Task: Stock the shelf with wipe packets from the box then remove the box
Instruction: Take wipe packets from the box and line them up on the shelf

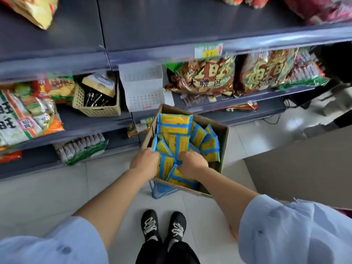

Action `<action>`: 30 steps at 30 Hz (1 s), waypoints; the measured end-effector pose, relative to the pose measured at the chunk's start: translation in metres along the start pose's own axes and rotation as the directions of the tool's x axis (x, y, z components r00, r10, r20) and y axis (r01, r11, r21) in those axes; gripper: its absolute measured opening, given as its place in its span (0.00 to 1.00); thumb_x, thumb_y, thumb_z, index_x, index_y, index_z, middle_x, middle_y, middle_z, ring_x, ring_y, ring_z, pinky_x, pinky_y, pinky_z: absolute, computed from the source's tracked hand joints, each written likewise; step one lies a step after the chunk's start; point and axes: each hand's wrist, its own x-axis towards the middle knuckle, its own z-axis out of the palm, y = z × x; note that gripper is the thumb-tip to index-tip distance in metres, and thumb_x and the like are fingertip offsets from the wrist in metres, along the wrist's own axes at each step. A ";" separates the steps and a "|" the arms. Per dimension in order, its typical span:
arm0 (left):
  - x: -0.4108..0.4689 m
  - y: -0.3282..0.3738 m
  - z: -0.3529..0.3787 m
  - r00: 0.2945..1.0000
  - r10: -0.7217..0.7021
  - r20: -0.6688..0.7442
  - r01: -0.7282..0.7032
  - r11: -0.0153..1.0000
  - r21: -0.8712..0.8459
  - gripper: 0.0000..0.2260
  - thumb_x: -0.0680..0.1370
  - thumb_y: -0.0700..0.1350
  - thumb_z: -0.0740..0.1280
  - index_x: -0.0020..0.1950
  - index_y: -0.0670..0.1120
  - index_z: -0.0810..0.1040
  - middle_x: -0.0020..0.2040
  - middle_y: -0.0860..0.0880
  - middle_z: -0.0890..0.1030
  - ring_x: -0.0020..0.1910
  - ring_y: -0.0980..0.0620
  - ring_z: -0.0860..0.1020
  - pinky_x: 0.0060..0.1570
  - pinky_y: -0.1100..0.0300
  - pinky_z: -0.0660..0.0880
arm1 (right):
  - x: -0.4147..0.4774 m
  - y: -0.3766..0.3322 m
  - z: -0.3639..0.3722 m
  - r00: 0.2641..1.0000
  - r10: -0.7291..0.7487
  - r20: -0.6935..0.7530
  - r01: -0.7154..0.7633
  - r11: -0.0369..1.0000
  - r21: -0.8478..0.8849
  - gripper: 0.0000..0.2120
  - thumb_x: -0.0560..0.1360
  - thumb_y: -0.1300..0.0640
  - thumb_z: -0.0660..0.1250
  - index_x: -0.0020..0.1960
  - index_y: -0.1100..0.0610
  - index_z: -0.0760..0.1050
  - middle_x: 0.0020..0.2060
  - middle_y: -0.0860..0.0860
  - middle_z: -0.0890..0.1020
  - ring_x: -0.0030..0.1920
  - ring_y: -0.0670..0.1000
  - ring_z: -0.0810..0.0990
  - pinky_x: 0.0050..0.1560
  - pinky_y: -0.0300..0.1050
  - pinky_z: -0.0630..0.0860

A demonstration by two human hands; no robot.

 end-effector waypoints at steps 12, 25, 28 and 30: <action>0.050 -0.001 0.052 0.960 -0.124 0.250 0.129 0.992 -0.005 0.16 0.79 0.43 0.64 0.65 0.40 0.72 0.65 0.41 0.65 0.61 0.41 0.70 0.56 0.50 0.71 | 0.057 0.005 0.067 0.971 0.108 0.211 -0.139 0.981 0.135 0.25 0.78 0.49 0.63 0.71 0.56 0.62 0.61 0.55 0.76 0.59 0.58 0.76 0.51 0.50 0.75; 0.008 0.008 -0.023 0.955 -0.263 -0.133 0.190 0.895 -0.405 0.17 0.75 0.37 0.64 0.62 0.48 0.64 0.55 0.47 0.75 0.42 0.46 0.73 0.34 0.54 0.66 | 0.017 0.012 -0.003 0.939 0.343 -0.040 -0.326 0.920 0.218 0.14 0.76 0.55 0.65 0.59 0.58 0.68 0.48 0.53 0.79 0.47 0.55 0.78 0.38 0.46 0.72; -0.003 0.003 -0.044 0.958 -0.238 -0.162 0.145 0.885 -0.443 0.16 0.76 0.38 0.64 0.62 0.48 0.65 0.55 0.46 0.76 0.45 0.44 0.75 0.36 0.53 0.70 | 0.000 0.008 -0.027 0.948 0.312 -0.065 -0.290 0.929 0.231 0.16 0.76 0.51 0.66 0.58 0.58 0.68 0.50 0.53 0.79 0.48 0.55 0.78 0.40 0.46 0.71; -0.010 -0.001 -0.058 0.951 -0.243 -0.189 0.127 0.868 -0.480 0.14 0.78 0.39 0.63 0.61 0.50 0.68 0.58 0.47 0.77 0.51 0.44 0.76 0.42 0.52 0.73 | -0.012 0.006 -0.042 0.955 0.267 -0.127 -0.234 0.946 0.226 0.12 0.77 0.48 0.65 0.51 0.56 0.68 0.47 0.53 0.78 0.44 0.54 0.75 0.37 0.44 0.68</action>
